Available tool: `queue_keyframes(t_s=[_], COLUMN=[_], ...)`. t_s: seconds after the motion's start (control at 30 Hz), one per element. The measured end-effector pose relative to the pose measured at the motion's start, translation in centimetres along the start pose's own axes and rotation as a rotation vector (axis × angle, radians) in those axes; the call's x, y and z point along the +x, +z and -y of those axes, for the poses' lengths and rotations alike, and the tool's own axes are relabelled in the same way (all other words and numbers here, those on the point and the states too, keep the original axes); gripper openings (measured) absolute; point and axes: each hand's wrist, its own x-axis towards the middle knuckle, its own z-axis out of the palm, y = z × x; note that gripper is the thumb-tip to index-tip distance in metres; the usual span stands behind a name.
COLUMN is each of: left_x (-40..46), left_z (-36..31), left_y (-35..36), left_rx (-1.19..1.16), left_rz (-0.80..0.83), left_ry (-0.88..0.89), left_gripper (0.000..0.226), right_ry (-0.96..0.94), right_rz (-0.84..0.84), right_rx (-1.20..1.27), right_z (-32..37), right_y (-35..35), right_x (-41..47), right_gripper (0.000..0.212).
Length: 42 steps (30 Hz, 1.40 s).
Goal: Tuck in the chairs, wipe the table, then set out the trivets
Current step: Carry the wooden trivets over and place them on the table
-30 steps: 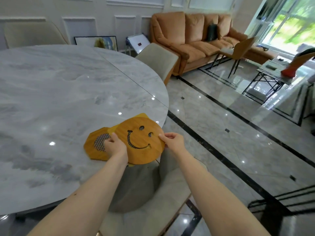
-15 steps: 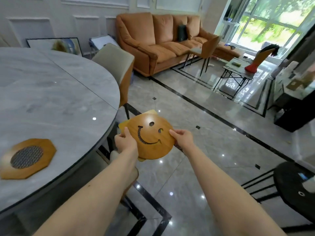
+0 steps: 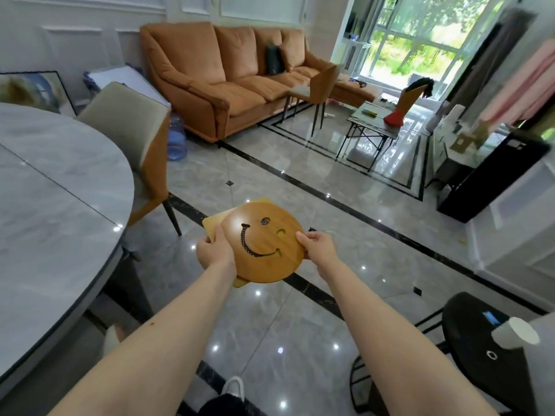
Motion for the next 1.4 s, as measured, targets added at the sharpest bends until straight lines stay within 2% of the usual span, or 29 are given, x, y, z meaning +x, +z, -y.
queue_keyframes(t_s=[0.13, 0.2, 0.3, 0.4, 0.7, 0.8, 0.93, 1.1, 1.4], left_x=[4.3, 6.6, 9.4, 13.0, 24.0, 28.4, 33.5, 39.0, 48.9], left_z=[-1.2, -2.4, -4.7, -7.1, -12.9, -14.7, -18.2, -22.7, -27.6], left_y=[6.0, 8.7, 11.8, 14.5, 18.5, 19.9, 23.0, 26.4, 25.7], left_rx=[-0.041, -0.038, -0.006, 0.007, -0.034, -0.074, -0.119, -0.140, -0.122], left_rz=[0.008, -0.012, -0.044, -0.093, -0.232, -0.292, -0.393, -0.496, -0.728], left_ry=[-0.028, -0.047, -0.025, 0.018, 0.062, 0.051, 0.083, 0.062, 0.028], left_gripper=[0.030, 0.033, 0.044, 0.045, 0.047, 0.051, 0.043, 0.048, 0.050], right_ry=[-0.011, -0.003, -0.009, 0.018, -0.007, -0.011, -0.023, -0.017, -0.006], right_rz=[-0.020, -0.034, -0.041, -0.007, 0.225, 0.309, 0.399, 0.517, 0.749], right_rx=[-0.066, -0.069, -0.051, -0.005, 0.006, -0.021, -0.013, -0.059, -0.102], right_z=[1.8, 3.0, 4.9, 7.2, 13.8, 16.0, 20.1, 26.1, 31.5], right_y=[0.0, 0.5, 1.5, 3.1, 10.8, 13.8, 17.6, 22.3, 33.2], right_x=[7.3, 11.0, 15.4, 19.8, 31.6, 36.0, 42.8, 50.6, 57.4], right_gripper=[0.022, 0.019, 0.028, 0.033, 0.026, 0.030, 0.020, 0.041, 0.035])
